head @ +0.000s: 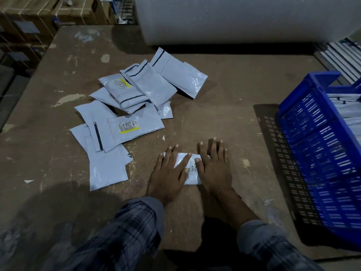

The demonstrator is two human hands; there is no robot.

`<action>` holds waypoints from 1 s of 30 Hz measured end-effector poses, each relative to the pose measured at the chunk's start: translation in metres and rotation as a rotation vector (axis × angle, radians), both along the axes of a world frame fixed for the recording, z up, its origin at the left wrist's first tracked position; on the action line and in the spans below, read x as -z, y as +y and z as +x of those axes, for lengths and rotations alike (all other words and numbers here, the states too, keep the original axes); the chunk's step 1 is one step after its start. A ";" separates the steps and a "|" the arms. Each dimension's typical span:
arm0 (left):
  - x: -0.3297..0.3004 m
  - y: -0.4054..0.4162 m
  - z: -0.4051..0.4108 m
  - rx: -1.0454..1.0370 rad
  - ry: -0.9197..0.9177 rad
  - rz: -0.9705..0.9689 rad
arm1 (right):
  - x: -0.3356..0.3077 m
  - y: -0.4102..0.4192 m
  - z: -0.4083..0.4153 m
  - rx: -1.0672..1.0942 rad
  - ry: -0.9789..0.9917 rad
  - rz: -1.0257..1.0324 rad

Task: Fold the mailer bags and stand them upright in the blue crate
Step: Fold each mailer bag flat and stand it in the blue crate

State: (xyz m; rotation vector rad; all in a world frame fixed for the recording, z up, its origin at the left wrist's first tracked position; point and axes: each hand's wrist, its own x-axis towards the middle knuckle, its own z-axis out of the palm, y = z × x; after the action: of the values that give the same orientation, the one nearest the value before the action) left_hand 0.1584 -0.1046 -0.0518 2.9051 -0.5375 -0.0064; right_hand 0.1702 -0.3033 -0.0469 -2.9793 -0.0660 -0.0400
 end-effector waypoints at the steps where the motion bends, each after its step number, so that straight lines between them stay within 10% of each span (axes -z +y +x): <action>1: 0.000 0.000 0.000 -0.003 0.002 -0.004 | 0.001 -0.001 0.001 -0.009 -0.002 -0.017; 30: -0.005 -0.002 0.002 0.007 -0.048 0.127 | 0.003 -0.001 0.004 -0.097 0.001 0.026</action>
State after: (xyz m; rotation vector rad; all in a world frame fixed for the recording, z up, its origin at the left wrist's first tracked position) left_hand 0.1604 -0.1069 -0.0469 3.0341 -0.5754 0.0295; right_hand 0.1742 -0.3044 -0.0498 -2.9453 -0.2082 -0.0273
